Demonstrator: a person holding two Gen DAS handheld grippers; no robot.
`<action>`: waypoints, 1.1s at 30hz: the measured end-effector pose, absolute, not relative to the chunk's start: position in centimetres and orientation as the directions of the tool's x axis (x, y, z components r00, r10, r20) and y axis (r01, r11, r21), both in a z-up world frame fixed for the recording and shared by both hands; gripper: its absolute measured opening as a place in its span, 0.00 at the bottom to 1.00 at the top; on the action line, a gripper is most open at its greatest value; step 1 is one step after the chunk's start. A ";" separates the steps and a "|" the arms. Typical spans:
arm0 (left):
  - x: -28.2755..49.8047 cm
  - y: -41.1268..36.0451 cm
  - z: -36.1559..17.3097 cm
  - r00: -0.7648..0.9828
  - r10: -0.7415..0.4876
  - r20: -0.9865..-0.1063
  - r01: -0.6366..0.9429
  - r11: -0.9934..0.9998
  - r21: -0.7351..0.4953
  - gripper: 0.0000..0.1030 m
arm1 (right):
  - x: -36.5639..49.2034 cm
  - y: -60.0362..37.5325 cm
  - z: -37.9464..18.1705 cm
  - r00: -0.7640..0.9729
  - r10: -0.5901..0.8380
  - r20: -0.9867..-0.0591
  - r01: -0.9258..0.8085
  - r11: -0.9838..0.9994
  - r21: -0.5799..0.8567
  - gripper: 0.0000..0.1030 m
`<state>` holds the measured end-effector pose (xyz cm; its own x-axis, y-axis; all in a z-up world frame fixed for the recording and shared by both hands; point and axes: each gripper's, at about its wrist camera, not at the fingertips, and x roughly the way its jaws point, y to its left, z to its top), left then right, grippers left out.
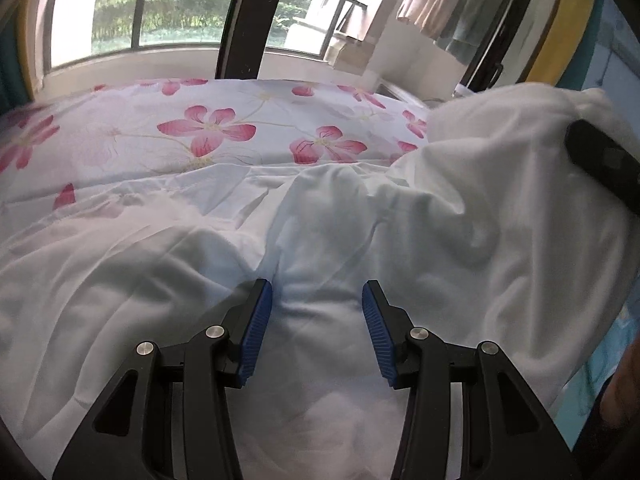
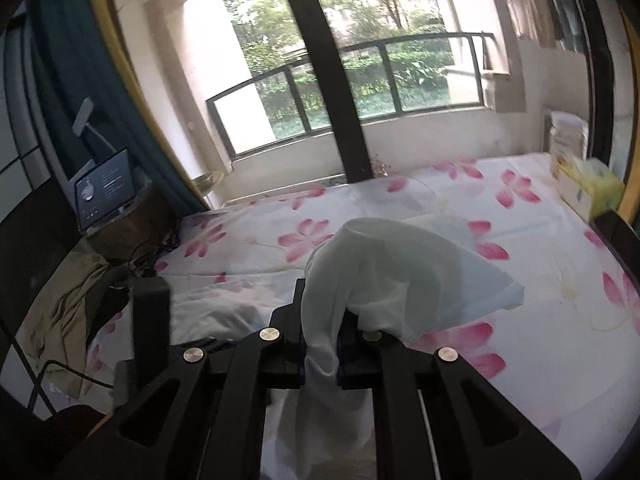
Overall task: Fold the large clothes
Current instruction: 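Grasp the jacket end with the right tool and lift it up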
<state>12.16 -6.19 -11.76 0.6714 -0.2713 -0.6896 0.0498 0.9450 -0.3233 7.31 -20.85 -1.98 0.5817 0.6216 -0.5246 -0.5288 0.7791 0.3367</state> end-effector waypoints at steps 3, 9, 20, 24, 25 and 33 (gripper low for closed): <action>12.2 -5.3 -11.7 0.664 -0.320 -0.676 0.054 0.922 -0.384 0.48 | 6.4 -19.2 -1.2 0.580 0.625 -0.522 -0.555 0.772 0.309 0.10; 9.0 -1.8 -8.8 0.734 -0.347 -0.584 0.066 0.892 -0.447 0.48 | 5.1 -16.2 -0.2 0.580 0.618 -0.532 -0.585 0.769 0.255 0.10; 0.9 7.9 -6.1 0.846 -0.151 -0.512 -0.073 0.918 -0.391 0.48 | 2.8 -10.2 -0.7 0.527 0.624 -0.577 -0.653 0.732 0.195 0.10; -2.0 11.2 -6.4 0.856 -0.068 -0.513 -0.151 0.915 -0.373 0.48 | 1.9 -7.3 -1.6 0.484 0.632 -0.605 -0.690 0.701 0.180 0.10; -2.8 11.9 -6.6 0.856 -0.050 -0.514 -0.169 0.913 -0.372 0.48 | 1.7 -6.4 -2.0 0.470 0.633 -0.615 -0.701 0.691 0.175 0.10; -6.9 16.6 -8.5 0.841 0.029 -0.540 -0.278 0.879 -0.386 0.48 | -0.7 -1.0 -5.6 0.334 0.612 -0.716 -0.793 0.594 0.137 0.10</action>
<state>-6.87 16.56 -8.50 0.8410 0.0291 -0.5402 -0.2784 0.8795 -0.3861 -0.68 -0.97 -5.61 0.3345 0.6124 -0.7163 -0.7930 0.5936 0.1371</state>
